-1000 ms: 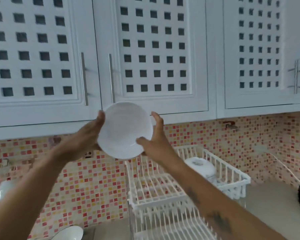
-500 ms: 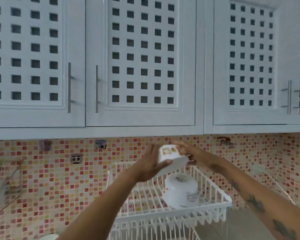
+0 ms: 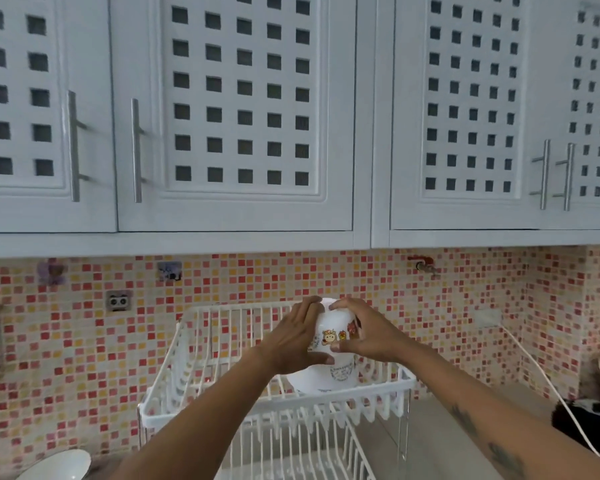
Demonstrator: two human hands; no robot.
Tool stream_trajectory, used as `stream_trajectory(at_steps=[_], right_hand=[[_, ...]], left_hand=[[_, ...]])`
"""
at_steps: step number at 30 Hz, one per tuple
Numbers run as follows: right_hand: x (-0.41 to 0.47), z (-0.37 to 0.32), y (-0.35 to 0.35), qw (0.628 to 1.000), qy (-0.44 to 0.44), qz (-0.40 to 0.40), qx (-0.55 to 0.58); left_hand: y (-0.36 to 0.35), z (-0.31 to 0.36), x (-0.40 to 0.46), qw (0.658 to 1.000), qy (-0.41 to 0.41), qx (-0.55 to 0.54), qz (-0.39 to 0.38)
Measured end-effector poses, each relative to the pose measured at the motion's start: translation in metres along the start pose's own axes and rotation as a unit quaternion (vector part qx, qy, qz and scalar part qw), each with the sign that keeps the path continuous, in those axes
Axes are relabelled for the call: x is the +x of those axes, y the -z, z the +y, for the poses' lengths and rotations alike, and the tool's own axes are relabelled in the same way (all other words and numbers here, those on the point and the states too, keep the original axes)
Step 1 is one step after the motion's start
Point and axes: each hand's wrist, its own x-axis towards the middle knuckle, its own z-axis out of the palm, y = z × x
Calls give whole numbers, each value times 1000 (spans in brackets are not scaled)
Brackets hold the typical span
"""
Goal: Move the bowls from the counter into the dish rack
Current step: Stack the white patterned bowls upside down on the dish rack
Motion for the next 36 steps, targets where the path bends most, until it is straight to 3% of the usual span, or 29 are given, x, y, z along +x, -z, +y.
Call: stream_trajectory(at_steps=[9, 14, 22, 28, 32, 36], right_hand=[[-10, 19, -18, 1000, -20, -18, -1], [-9, 23, -21, 996, -54, -63, -5], [-1, 23, -19, 985, -54, -130, -104], [6, 26, -19, 986, -72, -140, -58], [13, -19, -23, 996, -87, -25, -18], [22, -97, -44, 994, 9, 72, 77]], left_hand=[[-23, 8, -7, 997, 31, 14, -75], [-25, 7, -8, 994, 66, -58, -70], [-24, 10, -6, 987, 105, -81, -94], [-3, 16, -20, 955, 187, -211, -87], [40, 8, -50, 946, 226, -232, -9], [88, -19, -95, 944, 262, -183, 75]])
